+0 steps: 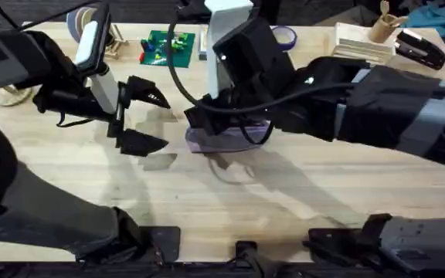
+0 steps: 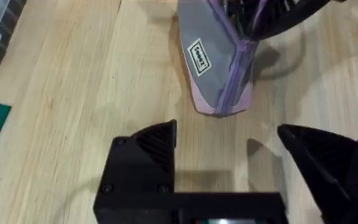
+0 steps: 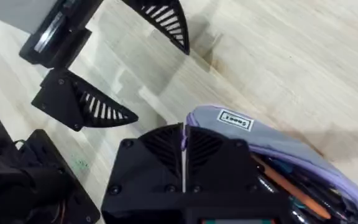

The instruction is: Unzip the bag, pick up the pens from the table one at a time and place them inside, then zip the bag closed.

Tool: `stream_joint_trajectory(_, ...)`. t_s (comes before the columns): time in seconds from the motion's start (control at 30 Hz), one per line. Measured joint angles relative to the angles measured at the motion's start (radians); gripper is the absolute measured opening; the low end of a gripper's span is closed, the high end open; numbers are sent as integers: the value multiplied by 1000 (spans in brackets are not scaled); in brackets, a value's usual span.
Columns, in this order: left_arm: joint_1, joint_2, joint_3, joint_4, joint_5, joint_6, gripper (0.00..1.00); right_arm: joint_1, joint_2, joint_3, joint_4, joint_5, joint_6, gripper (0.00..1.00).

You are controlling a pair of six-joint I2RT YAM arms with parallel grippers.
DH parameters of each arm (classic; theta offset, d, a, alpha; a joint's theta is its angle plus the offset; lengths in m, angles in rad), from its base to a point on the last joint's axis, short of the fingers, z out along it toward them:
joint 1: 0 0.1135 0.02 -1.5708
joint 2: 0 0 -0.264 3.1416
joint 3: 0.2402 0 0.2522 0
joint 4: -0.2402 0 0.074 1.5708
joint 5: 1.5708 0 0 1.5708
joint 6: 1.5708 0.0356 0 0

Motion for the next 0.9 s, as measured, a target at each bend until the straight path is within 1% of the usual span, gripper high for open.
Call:
stream_joint_trajectory(0.17,0,0,0,-2,17,0,993,0,0,0,0,0,0,30)
stream_joint_trajectory(0.3,-19,0,0,-1,33,0,993,0,0,0,0,0,0,30)
stream_joint_trajectory(0.4,-50,5,0,3,42,0,993,0,0,0,0,0,0,30)
stream_joint_trajectory(0.67,-154,68,0,40,54,-1,993,0,0,0,0,0,0,30)
stream_joint_trajectory(0.77,-186,69,0,76,62,-28,993,0,0,0,0,0,0,30)
stream_joint_trajectory(0.9,-222,69,0,113,73,-82,993,0,0,0,0,0,0,30)
